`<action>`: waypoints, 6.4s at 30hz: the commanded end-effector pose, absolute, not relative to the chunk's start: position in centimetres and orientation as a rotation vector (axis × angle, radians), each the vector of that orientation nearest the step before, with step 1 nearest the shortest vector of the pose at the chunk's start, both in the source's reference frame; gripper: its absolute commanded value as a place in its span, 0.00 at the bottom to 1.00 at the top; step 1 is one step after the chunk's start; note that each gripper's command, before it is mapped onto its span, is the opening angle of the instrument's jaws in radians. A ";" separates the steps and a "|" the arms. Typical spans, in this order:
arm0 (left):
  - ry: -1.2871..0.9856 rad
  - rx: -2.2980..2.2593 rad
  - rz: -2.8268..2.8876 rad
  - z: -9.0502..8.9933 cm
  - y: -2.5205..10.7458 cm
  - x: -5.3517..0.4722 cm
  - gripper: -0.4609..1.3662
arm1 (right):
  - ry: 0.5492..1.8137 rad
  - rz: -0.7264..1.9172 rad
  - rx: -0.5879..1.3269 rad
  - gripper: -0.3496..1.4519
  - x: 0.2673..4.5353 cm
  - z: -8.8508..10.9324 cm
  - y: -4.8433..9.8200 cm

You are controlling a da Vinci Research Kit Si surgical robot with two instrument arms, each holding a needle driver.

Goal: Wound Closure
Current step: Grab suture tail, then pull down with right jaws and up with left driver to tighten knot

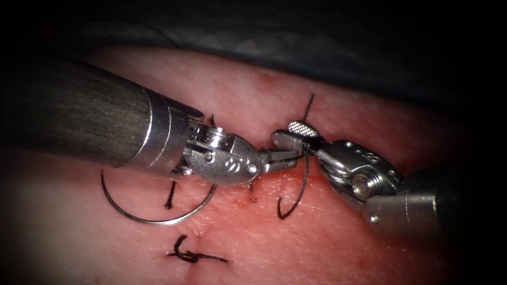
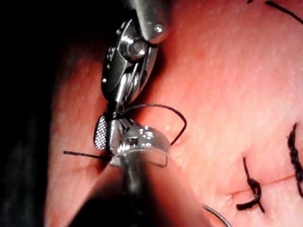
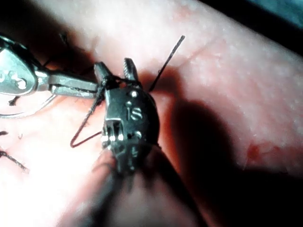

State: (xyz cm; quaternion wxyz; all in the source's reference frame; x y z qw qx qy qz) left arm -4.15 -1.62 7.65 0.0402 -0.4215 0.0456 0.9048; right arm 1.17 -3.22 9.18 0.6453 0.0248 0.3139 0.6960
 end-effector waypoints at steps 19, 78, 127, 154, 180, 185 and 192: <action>0.133 -1.290 2.779 7.8 -1.4 -4.23 0.06 | 0.664 1.646 0.013 0.82 0.76 9.6 -3.1; 0.114 -1.279 2.795 7.9 -1.4 -4.12 0.06 | 0.625 1.774 0.131 0.79 0.92 9.6 -3.1; 0.121 -1.265 2.782 7.9 -1.4 -3.98 0.06 | 0.716 1.745 0.238 0.00 1.52 9.6 -2.9; 0.151 -1.158 2.797 8.2 -0.7 -3.73 0.06 | 0.740 1.611 0.233 0.00 1.50 9.1 -3.1; 0.319 -1.022 2.719 8.8 0.4 -3.67 0.06 | 0.740 1.537 0.299 0.00 1.52 8.8 -3.5; 0.339 -1.008 2.705 8.9 0.6 -3.67 0.06 | 0.728 1.504 0.313 0.00 1.53 8.7 -3.6; 0.380 -1.009 2.679 9.0 0.8 -3.69 0.06 | 0.733 1.308 0.289 0.00 1.54 8.6 -3.8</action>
